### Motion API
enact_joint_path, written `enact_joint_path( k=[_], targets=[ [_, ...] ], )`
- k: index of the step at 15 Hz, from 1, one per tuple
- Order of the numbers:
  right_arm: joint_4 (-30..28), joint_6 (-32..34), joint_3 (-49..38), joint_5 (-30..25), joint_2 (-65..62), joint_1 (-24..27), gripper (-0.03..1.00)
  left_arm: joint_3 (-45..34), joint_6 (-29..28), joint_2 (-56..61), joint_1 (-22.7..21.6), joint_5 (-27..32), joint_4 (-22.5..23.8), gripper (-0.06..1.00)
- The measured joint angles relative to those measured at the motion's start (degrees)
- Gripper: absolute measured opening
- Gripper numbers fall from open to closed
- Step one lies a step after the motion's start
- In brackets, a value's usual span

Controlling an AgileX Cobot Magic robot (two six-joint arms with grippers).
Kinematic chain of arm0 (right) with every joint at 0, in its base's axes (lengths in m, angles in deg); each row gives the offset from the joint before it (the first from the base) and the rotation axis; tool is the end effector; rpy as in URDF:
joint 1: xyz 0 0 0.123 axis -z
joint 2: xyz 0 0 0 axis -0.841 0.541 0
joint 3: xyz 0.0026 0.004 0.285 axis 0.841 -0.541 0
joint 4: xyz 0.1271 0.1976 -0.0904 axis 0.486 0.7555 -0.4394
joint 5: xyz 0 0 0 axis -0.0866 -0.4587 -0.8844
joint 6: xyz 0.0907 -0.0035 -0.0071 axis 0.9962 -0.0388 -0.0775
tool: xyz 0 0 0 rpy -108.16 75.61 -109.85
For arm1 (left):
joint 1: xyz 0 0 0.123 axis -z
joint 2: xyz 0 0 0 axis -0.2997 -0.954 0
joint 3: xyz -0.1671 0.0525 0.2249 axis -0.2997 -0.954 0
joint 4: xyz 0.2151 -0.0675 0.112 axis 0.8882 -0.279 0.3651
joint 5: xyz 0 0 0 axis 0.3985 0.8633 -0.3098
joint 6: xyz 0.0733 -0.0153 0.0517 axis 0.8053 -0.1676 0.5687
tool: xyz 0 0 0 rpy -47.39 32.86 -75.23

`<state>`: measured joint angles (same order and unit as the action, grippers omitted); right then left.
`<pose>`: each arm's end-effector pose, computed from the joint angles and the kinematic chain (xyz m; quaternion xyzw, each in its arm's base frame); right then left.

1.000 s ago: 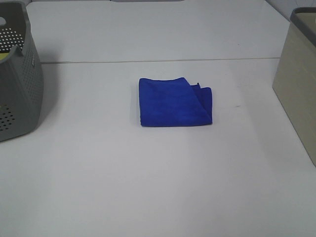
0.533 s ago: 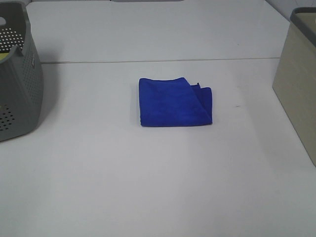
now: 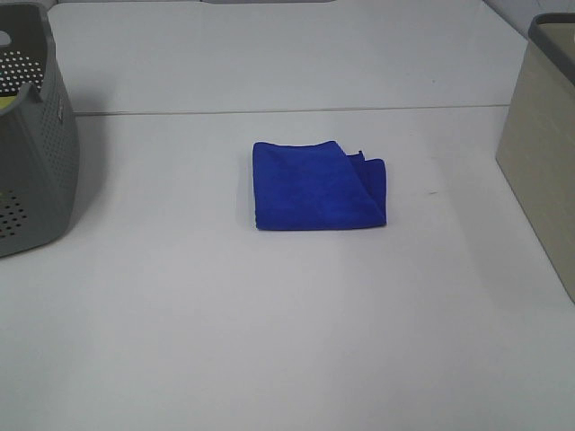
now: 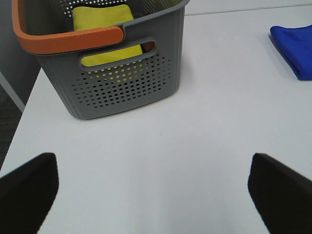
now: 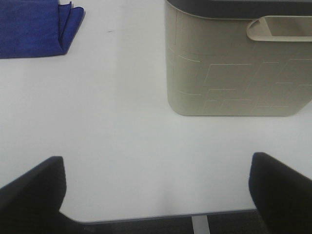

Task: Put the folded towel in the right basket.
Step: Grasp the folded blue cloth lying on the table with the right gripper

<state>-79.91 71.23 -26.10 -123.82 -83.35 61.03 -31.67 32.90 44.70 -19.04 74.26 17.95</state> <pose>-0.0021 0.0001 0.2613 -0.0091 0.8741 -0.0371 0.4842 -0.0063 -0.0022 0.2802 0.0352 0.8457 0.0238 0.5320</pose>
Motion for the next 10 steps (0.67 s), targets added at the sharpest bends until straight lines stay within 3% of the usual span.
enact_joint_path(
  k=[10],
  targets=[
    [0.0,0.0,0.0,0.0,0.0,0.0,0.98,0.0,1.0,0.0,0.0,0.0,2.0,0.98]
  ],
)
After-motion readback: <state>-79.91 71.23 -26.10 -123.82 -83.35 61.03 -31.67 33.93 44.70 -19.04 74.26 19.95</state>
